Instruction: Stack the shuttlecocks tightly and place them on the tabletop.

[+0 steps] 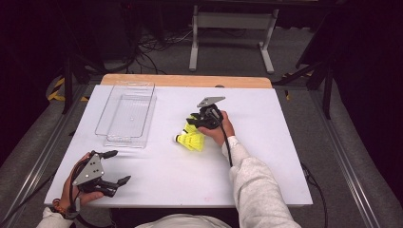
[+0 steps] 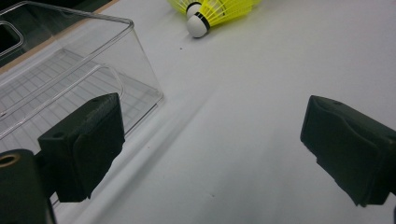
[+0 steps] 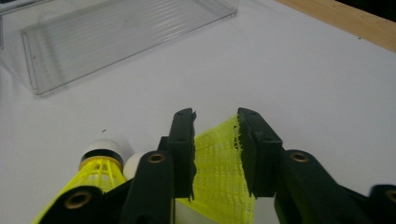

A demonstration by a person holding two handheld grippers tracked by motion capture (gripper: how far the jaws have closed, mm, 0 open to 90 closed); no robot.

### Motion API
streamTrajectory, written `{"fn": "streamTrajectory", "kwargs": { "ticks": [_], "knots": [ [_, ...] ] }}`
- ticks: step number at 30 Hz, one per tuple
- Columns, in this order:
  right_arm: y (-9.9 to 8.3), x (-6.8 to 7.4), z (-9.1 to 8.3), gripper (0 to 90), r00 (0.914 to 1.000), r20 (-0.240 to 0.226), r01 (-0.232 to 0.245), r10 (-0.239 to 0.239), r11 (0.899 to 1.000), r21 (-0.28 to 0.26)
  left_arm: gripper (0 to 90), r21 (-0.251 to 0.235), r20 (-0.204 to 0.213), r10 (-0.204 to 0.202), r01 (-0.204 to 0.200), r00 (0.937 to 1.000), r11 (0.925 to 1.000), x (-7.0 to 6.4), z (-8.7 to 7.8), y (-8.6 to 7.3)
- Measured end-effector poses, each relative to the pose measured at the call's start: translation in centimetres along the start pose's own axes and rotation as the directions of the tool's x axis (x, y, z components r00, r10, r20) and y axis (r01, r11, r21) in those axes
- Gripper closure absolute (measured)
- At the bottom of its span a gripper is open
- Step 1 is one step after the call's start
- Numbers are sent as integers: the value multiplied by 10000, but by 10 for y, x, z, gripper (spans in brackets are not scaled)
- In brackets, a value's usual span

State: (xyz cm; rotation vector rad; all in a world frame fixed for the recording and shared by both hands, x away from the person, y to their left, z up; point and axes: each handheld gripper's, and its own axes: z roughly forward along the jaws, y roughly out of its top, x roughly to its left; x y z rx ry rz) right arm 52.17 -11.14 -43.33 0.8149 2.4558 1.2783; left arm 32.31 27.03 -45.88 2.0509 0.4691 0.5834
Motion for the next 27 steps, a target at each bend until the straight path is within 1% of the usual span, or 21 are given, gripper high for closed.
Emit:
{"fn": "streamTrajectory", "kwargs": {
  "ticks": [4,5,8,9,14,19,21,27],
  "knots": [
    [1,-1,-4,837,9999,-17,-108,108,9995,-286,72,17,0,10,-10,10000,10000,0,1,0],
    [1,-2,-5,865,9998,-106,-163,159,9991,-381,72,21,-4,13,-13,10000,10000,0,1,0],
    [1,-2,-7,893,9996,-120,-245,239,9983,-525,72,23,0,11,-11,10000,10000,0,1,0],
    [1,-2,-8,900,9995,-190,-282,270,9975,-643,72,25,-6,15,-15,10000,10000,0,1,0],
    [4,0,-13,900,9993,-227,-322,297,9928,-1150,72,22,3,12,-12,10000,10000,0,1,0],
    [7,2,-18,900,9995,-87,-305,295,9877,-1533,72,7,6,5,-5,10000,10000,0,0,0],
    [7,1,-21,900,9993,-9,-362,366,9842,-1732,72,5,-1,7,-7,10000,10000,0,0,0],
    [7,0,-30,900,9985,186,-471,521,9764,-2106,72,-1,4,20,-20,10000,10000,0,0,0]
  ]
}}
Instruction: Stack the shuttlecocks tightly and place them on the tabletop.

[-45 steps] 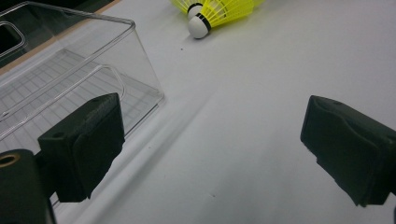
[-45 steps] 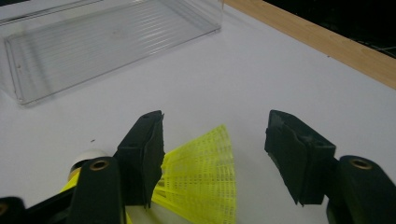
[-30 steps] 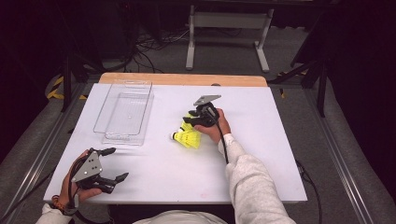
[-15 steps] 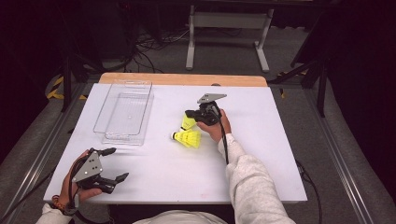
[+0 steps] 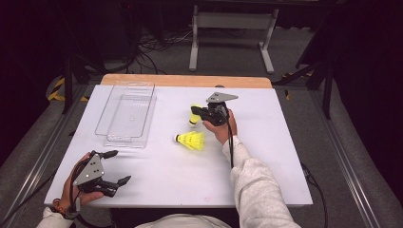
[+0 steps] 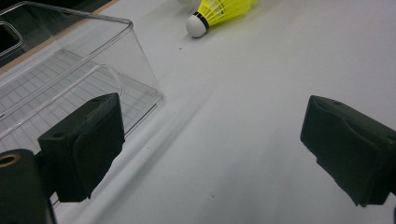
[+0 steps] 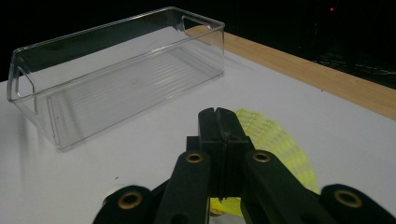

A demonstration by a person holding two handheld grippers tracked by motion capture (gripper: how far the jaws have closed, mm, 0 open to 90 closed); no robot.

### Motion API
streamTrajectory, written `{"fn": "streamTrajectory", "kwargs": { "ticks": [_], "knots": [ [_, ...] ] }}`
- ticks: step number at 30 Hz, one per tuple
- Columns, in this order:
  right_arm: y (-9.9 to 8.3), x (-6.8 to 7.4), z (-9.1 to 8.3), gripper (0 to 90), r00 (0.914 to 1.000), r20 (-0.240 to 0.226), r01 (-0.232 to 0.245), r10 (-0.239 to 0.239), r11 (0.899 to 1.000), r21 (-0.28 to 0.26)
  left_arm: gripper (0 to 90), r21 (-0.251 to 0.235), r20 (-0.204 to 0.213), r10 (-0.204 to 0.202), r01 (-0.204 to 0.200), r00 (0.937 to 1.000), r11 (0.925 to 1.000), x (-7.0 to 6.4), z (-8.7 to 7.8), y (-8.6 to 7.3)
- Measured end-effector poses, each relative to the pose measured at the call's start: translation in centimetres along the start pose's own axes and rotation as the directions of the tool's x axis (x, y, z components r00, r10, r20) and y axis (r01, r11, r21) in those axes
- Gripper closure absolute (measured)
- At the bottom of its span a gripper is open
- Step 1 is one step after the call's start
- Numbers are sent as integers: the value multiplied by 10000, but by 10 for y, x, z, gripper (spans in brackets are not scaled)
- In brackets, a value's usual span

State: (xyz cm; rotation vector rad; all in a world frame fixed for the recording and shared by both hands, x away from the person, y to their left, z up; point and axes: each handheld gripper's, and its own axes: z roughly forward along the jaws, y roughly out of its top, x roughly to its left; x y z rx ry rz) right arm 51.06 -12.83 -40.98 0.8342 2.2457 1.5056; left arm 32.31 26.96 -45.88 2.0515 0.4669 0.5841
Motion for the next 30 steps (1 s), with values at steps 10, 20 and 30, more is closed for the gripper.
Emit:
{"fn": "streamTrajectory", "kwargs": {
  "ticks": [10,20,30],
  "knots": [
    [7,3,-19,900,9998,185,-21,31,9987,-518,72,-5,-7,-2,2,10000,10000,0,0,0],
    [7,9,-46,900,9991,410,160,-122,9956,-921,72,-2,-16,-38,38,10000,10000,0,0,0],
    [1,12,-60,900,9986,502,181,-135,9955,-934,71,-73,-49,-114,114,9999,9999,0,0,0]
  ]
}}
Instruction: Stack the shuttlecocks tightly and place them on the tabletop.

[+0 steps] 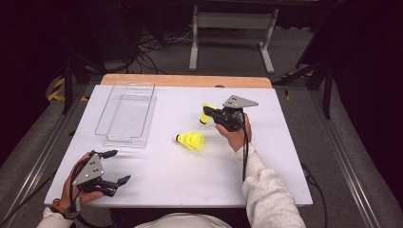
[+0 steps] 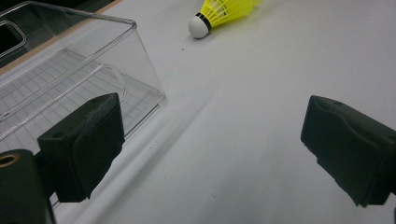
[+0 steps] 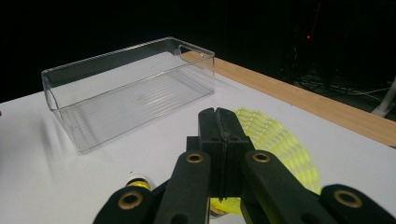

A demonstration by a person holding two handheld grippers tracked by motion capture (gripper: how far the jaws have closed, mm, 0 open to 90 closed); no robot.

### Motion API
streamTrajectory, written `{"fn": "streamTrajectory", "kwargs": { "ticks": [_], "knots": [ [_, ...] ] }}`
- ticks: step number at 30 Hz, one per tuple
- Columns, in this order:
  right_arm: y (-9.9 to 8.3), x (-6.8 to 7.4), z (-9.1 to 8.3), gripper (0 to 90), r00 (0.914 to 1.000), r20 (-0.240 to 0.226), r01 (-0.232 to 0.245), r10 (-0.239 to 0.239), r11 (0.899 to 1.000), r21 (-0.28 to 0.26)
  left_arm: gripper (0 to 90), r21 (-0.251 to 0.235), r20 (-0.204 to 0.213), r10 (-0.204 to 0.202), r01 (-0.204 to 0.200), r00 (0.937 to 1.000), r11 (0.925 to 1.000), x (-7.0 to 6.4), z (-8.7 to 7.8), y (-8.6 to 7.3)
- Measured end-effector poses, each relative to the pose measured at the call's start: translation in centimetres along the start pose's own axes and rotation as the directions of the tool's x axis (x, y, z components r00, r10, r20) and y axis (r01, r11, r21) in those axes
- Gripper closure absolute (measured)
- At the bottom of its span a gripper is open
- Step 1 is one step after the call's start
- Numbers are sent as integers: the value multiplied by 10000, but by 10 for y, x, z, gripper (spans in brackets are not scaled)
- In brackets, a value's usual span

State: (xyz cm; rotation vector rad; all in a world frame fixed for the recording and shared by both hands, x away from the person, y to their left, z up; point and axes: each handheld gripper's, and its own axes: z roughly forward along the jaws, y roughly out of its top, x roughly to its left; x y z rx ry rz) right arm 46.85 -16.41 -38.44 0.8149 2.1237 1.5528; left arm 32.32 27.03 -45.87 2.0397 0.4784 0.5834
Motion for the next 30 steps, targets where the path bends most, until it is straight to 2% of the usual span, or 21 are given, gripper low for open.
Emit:
{"fn": "streamTrajectory", "kwargs": {
  "ticks": [11,20,30],
  "knots": [
    [0,5,-18,900,9998,159,95,-91,9996,-270,71,3,-15,70,-70,10000,10000,0,0,0],
    [-5,7,-35,900,9995,267,146,-139,9995,-273,71,-30,-34,89,-90,10000,10000,0,-1,1],
    [-11,15,-42,900,9998,177,127,-123,9996,-234,71,-47,-50,108,-108,9999,9999,0,-2,1]
  ]
}}
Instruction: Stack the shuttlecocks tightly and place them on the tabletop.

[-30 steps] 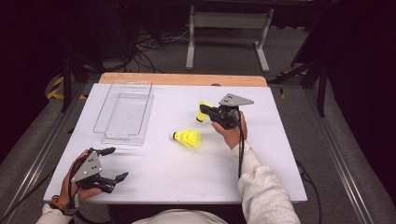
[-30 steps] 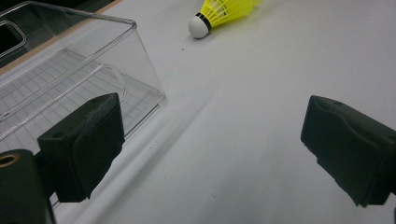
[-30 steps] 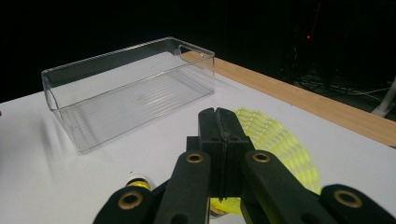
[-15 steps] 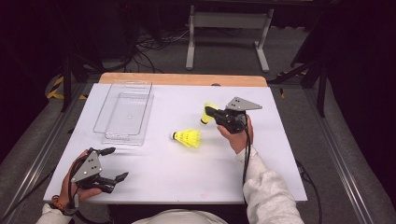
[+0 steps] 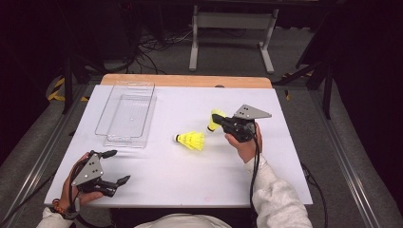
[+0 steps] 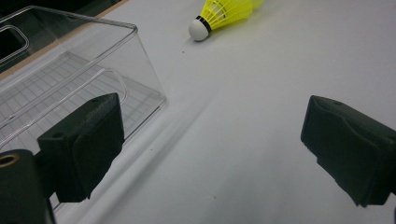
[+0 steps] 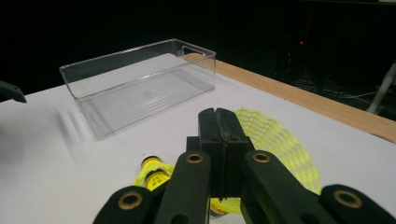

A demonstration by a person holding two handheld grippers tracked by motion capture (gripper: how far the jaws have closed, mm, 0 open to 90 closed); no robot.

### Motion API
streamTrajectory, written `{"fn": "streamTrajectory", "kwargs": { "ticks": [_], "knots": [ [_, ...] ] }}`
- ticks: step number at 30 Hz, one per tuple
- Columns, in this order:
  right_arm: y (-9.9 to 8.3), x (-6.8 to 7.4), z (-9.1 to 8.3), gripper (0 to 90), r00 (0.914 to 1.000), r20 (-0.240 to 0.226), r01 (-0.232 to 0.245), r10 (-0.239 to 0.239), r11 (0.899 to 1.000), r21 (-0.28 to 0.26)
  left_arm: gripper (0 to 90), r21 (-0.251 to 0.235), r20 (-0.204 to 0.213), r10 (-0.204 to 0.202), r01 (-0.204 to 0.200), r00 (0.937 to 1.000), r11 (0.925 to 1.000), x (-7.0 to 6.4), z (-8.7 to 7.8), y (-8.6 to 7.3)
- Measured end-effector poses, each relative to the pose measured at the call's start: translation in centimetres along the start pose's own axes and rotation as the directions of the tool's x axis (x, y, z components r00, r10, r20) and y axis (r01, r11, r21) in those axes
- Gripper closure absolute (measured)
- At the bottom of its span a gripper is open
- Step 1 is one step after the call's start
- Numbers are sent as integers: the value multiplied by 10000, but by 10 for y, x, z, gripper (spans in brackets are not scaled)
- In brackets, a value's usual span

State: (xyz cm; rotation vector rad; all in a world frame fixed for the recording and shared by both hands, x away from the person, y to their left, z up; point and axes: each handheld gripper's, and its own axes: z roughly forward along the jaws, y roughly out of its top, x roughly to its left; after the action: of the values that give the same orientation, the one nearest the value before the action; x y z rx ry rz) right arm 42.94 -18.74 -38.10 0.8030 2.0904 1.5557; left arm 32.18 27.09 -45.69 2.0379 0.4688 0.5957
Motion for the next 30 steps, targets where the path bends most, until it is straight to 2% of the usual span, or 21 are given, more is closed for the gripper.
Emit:
{"fn": "streamTrajectory", "kwargs": {
  "ticks": [15,30],
  "knots": [
    [-13,18,4,900,9996,-297,-5,18,9990,442,71,8,21,58,-58,10000,10000,0,0,0],
    [-27,24,17,900,9994,-331,-106,132,9968,789,71,31,67,81,-81,9999,10000,-1,0,0]
  ]
}}
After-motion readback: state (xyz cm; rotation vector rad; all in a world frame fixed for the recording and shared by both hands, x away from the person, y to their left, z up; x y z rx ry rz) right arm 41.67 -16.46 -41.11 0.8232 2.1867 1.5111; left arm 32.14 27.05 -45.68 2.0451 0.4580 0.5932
